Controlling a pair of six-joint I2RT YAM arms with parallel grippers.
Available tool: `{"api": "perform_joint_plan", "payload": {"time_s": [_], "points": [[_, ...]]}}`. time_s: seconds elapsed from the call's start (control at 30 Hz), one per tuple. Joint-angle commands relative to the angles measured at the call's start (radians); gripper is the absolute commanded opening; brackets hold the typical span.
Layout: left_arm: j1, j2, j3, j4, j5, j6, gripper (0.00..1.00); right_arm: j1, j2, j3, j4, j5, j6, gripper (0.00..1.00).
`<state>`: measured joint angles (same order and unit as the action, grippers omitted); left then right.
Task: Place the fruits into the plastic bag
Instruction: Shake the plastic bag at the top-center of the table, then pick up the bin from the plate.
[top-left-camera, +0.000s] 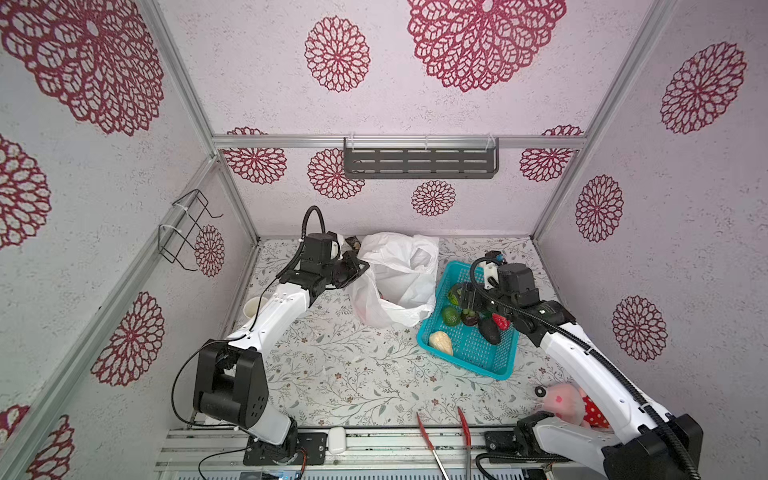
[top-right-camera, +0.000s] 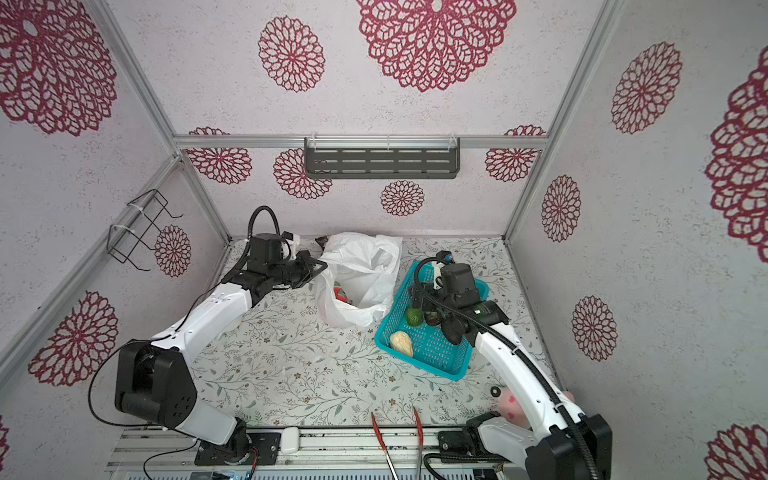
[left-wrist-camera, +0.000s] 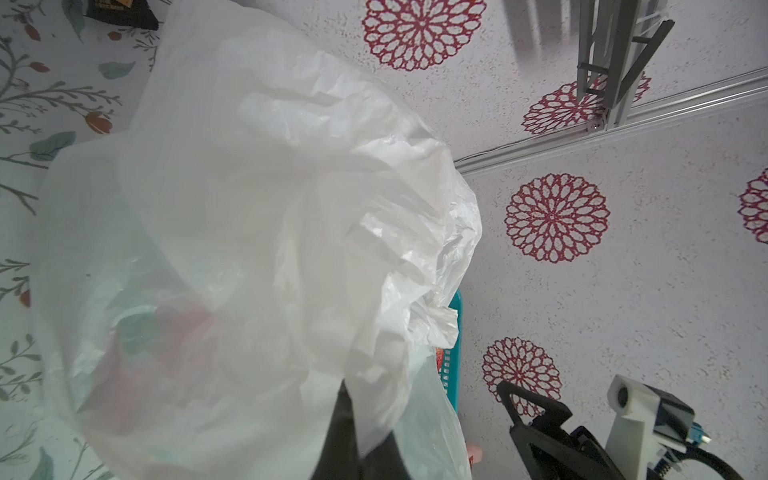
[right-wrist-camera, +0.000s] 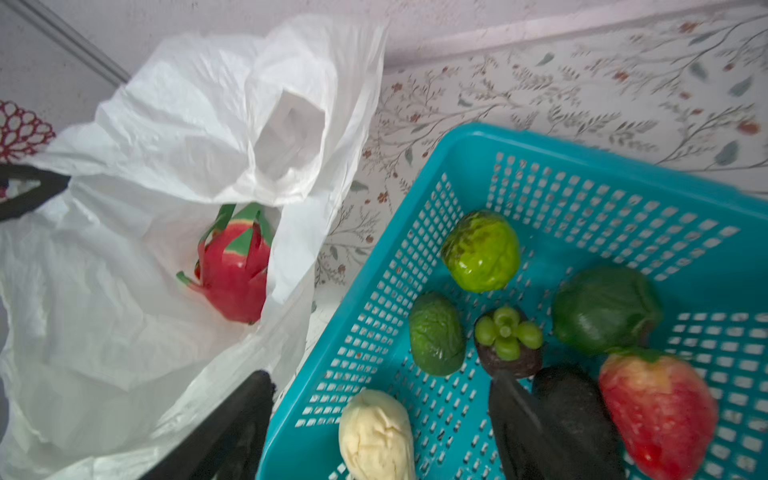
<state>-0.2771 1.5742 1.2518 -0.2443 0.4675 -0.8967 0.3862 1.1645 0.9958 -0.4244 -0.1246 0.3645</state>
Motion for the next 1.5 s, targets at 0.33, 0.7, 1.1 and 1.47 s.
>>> {"api": "perform_joint_plan", "payload": {"time_s": [0.33,0.7,1.1,1.47], "points": [[-0.008,0.012,0.031,-0.029,-0.041,0.015,0.0,0.067,0.266,-0.07,-0.093,-0.164,-0.07,0.82],[-0.011,-0.005,0.026,-0.05,-0.056,0.017,0.0,0.115,0.404,-0.059,-0.057,-0.135,-0.096,0.81],[-0.018,-0.014,0.021,-0.065,-0.069,0.025,0.0,0.118,0.376,-0.036,-0.069,-0.027,-0.089,0.34],[-0.019,-0.016,0.024,-0.081,-0.073,0.046,0.0,0.047,0.113,0.008,-0.053,0.175,-0.055,0.35]]}}
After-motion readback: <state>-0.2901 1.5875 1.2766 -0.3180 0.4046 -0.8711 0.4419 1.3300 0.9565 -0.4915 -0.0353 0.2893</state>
